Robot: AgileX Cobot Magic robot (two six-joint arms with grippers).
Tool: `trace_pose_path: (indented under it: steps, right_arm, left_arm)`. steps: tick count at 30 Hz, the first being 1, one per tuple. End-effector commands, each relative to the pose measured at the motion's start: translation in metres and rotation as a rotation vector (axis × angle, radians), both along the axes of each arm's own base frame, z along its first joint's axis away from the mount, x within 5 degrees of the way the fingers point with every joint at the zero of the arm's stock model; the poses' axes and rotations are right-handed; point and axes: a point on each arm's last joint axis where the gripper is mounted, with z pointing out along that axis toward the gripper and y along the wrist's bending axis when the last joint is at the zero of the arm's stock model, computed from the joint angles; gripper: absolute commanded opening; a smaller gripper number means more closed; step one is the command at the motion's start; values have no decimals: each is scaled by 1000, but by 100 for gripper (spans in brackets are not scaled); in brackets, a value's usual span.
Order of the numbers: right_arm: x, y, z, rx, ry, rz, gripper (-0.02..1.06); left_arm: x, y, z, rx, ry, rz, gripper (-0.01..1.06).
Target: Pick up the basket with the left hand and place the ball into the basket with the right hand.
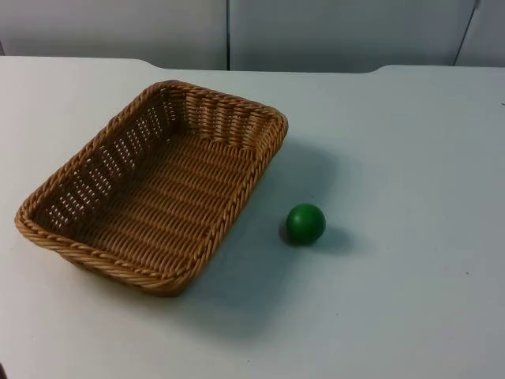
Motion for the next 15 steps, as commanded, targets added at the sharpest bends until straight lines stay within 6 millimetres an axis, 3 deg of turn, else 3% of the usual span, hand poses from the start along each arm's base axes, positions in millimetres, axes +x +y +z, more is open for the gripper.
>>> trace_pose_path:
  steps: [1, 5, 9, 15]
  right_arm:
    - [0, 0, -1, -9, -3, 2, 0]
    - [0, 0, -1, -9, -3, 2, 0]
    - [0, 0, -1, -9, -3, 2, 0]
    - [0, 0, -1, -9, -3, 2, 0]
  left_arm:
    - [0, 0, 1, -8, -28, -9, 0]
    - [2, -1, 5, -29, -71, -14, 0]
    - [2, -8, 11, -191, -97, -20, 0]
    - [29, -28, 6, -292, 211, -64, 0]
